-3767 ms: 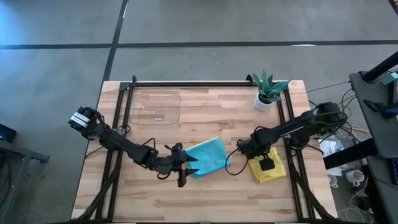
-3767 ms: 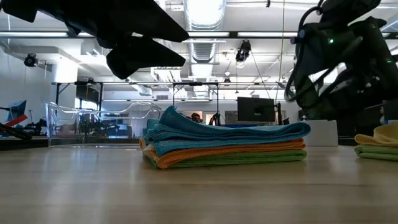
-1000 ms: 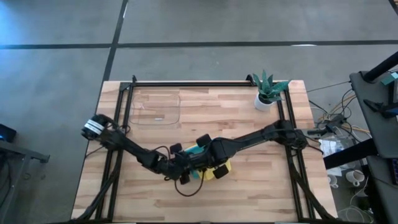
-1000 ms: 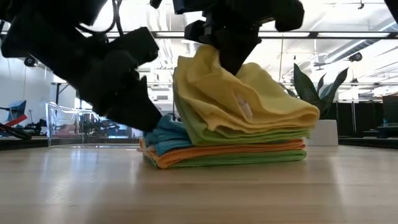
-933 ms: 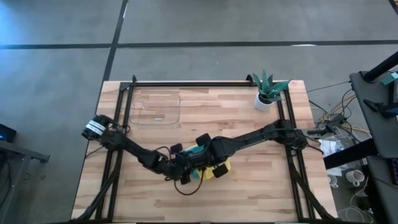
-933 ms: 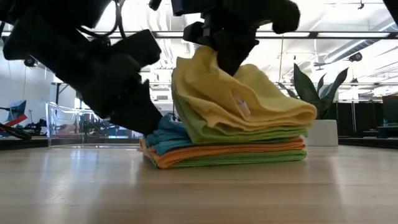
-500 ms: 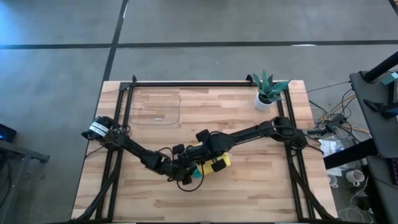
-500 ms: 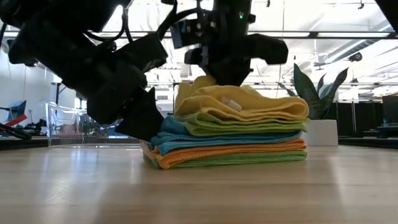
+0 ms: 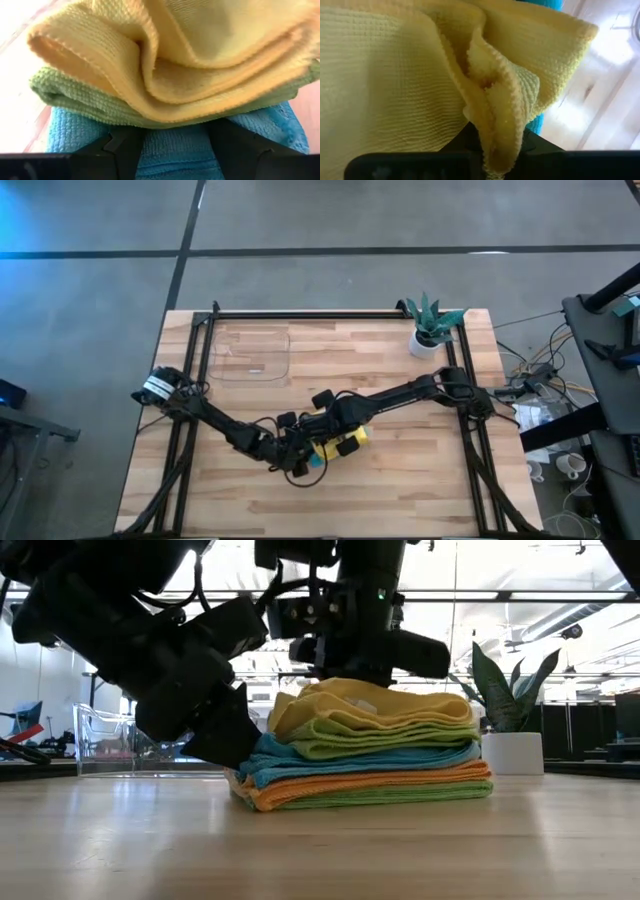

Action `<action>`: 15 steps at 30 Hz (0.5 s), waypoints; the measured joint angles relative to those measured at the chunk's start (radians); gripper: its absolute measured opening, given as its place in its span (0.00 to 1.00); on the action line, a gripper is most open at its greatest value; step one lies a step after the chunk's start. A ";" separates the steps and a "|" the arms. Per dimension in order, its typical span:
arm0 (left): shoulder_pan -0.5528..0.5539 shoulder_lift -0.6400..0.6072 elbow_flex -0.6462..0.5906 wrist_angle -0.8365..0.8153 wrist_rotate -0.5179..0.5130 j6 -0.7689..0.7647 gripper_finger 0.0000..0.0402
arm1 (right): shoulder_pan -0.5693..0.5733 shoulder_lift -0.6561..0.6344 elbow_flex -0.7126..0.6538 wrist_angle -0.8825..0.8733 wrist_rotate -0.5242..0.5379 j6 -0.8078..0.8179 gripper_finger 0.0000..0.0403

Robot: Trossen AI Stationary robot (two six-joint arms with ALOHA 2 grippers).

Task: Fold microfiber towels
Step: Stack the right stacked microfiber cloths on top of the blue microfiber cloth

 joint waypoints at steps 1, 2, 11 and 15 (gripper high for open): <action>0.000 0.000 0.000 0.000 0.000 0.000 0.51 | -0.001 0.000 -0.007 0.003 0.002 0.000 0.08; 0.000 0.000 0.000 0.000 0.000 0.000 0.51 | -0.003 0.000 -0.012 0.004 0.018 0.002 0.08; 0.000 -0.002 -0.002 0.000 0.001 0.005 0.51 | -0.007 0.000 0.008 -0.011 0.074 0.037 0.22; 0.000 -0.002 -0.005 0.002 0.001 0.006 0.51 | -0.007 -0.014 0.055 -0.074 0.080 0.052 0.35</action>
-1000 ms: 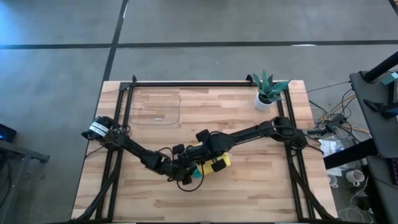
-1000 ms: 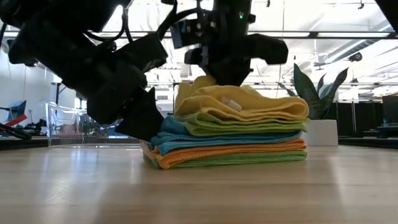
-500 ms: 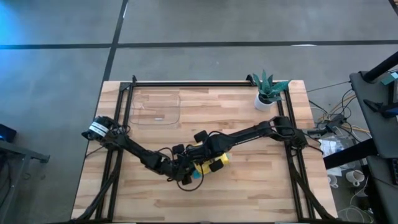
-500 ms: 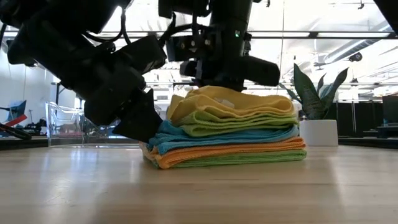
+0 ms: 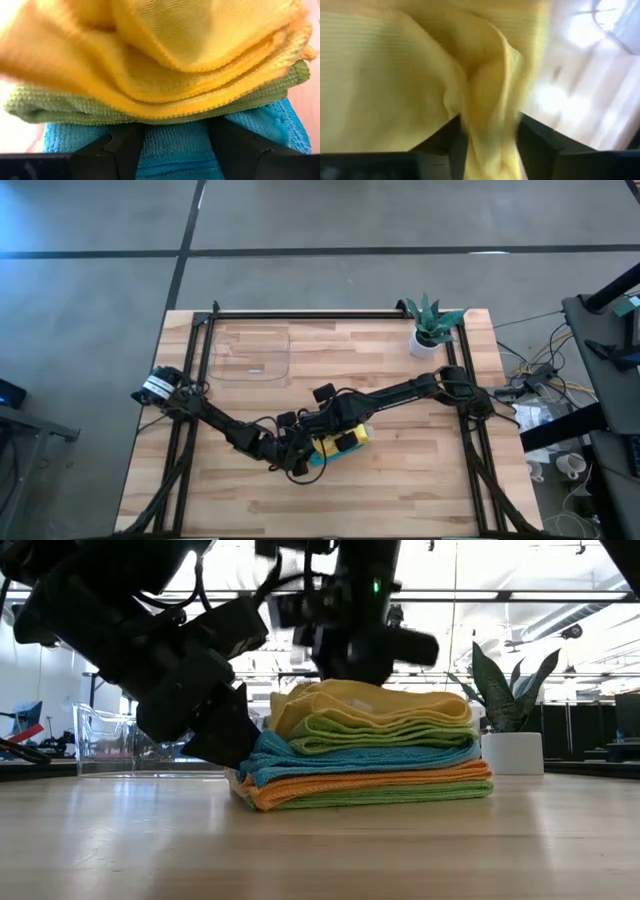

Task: Fold microfiber towels
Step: Stack the right stacked microfiber cloths on top of the blue microfiber cloth

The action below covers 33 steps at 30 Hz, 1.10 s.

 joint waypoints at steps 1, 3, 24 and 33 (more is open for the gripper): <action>0.000 0.000 -0.001 0.000 0.000 -0.001 0.51 | 0.000 -0.013 0.014 -0.018 0.000 0.011 0.38; 0.000 0.000 -0.001 0.000 -0.001 -0.002 0.51 | 0.000 -0.047 0.032 -0.046 0.000 0.027 0.42; 0.002 0.000 0.005 -0.003 0.000 -0.002 0.51 | 0.004 -0.130 -0.165 0.218 -0.063 0.066 0.03; 0.003 0.000 0.019 0.006 0.038 -0.001 0.51 | -0.004 -0.101 -0.199 0.472 -0.074 0.030 0.03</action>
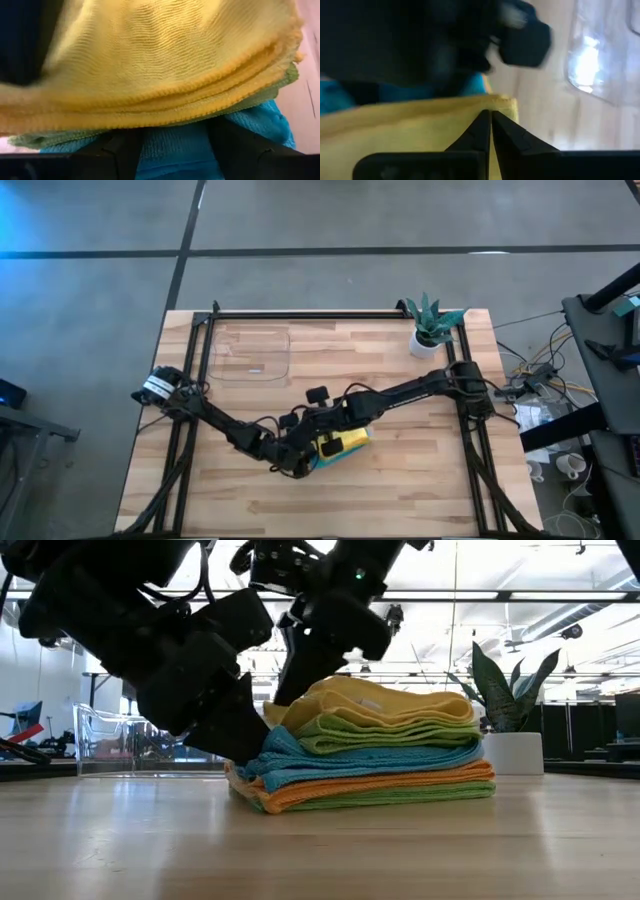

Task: Fold microfiber towels
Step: Stack the right stacked microfiber cloths on top of the blue microfiber cloth

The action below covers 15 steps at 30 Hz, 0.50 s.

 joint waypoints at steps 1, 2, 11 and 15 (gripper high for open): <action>0.000 0.000 0.001 -0.001 0.000 0.006 0.51 | -0.003 -0.001 0.000 -0.013 0.013 0.001 0.03; 0.000 0.000 0.002 -0.001 0.000 0.015 0.51 | -0.006 -0.008 0.000 -0.046 0.023 0.003 0.03; 0.000 -0.035 0.003 0.002 0.003 0.025 0.51 | -0.010 -0.171 -0.051 -0.325 0.085 0.088 0.03; -0.001 -0.036 0.003 0.000 0.003 0.025 0.51 | -0.017 -0.233 -0.153 -0.252 0.021 0.111 0.03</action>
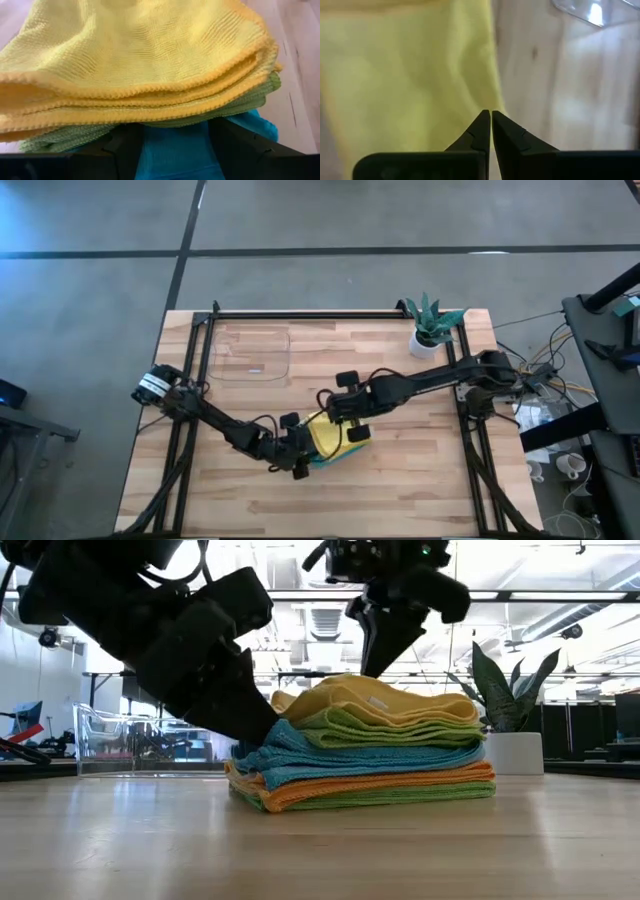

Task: Fold microfiber towels
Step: Stack the right stacked microfiber cloths on top of the blue microfiber cloth

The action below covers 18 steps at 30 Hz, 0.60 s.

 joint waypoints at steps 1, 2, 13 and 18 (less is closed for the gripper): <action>0.000 0.000 0.000 0.001 0.000 0.000 0.51 | -0.001 -0.008 -0.026 0.036 -0.015 0.002 0.03; 0.000 0.002 0.000 0.002 0.000 0.000 0.51 | -0.004 -0.010 -0.051 0.070 -0.021 0.002 0.03; -0.007 0.004 0.000 -0.006 0.040 -0.006 0.51 | -0.095 0.072 -0.157 0.324 0.024 0.009 0.03; -0.007 0.004 -0.003 -0.010 0.041 -0.007 0.51 | -0.073 0.048 -0.096 0.206 0.017 0.025 0.03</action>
